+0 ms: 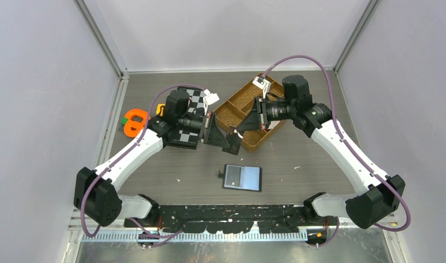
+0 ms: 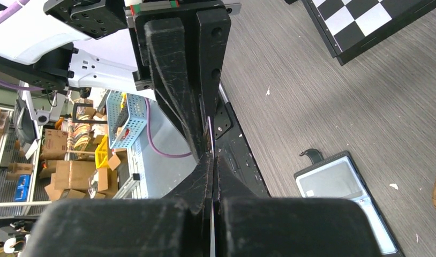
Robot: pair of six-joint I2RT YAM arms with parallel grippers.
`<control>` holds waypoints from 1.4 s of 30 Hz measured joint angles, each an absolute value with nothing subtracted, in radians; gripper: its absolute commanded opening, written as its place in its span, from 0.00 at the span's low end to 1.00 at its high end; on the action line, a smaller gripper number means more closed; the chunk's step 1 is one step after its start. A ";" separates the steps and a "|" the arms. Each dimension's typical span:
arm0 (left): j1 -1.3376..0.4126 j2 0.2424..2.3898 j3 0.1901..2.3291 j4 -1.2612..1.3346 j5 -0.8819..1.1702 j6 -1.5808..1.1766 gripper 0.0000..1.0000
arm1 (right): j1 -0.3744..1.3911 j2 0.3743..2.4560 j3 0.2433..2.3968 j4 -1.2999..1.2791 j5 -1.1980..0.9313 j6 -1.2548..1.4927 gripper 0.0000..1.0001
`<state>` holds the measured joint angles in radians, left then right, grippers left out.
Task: Put the credit cards into the card holder
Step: Pick up the credit card from the storage box.
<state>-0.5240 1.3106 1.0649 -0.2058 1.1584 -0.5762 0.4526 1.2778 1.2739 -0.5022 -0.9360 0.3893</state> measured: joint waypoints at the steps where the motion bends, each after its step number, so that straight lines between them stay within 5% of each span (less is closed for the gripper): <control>1: -0.525 1.311 1.059 -0.197 1.161 -0.584 0.00 | 0.453 1.278 1.274 -0.503 -0.937 0.389 0.06; 4: -0.526 1.305 1.037 -0.150 1.167 -0.616 0.00 | 0.453 1.278 1.274 -0.502 -0.929 0.390 0.45; 6: -0.527 1.290 1.016 -0.111 1.157 -0.638 0.00 | 0.453 1.278 1.274 -0.508 -0.907 0.395 0.60; 14: -0.529 1.188 0.905 0.098 1.013 -0.753 0.00 | 0.450 1.208 1.217 -0.482 -0.812 0.454 0.65; 29: -0.529 1.172 0.867 0.213 0.915 -0.833 0.00 | 0.462 1.149 0.980 -0.088 -0.868 0.772 0.33; 32: -0.529 1.172 0.857 0.218 0.915 -0.837 0.00 | 0.464 1.159 0.967 -0.013 -0.871 0.816 0.09; 33: -0.529 1.172 0.854 0.221 0.916 -0.839 0.04 | 0.464 1.161 0.964 0.001 -0.872 0.826 0.02; 37: -0.527 1.172 0.854 0.217 0.912 -0.837 0.45 | 0.463 1.165 0.950 0.030 -0.867 0.849 0.01; 42: -0.530 1.174 0.855 0.083 0.851 -0.732 0.59 | 0.466 1.155 0.947 -0.123 -0.774 0.788 0.00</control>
<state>-0.5301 1.1740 0.8551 0.0830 0.8509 -0.7319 0.4656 1.1545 0.9470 -0.1230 -0.7742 0.7876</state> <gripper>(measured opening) 0.557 0.027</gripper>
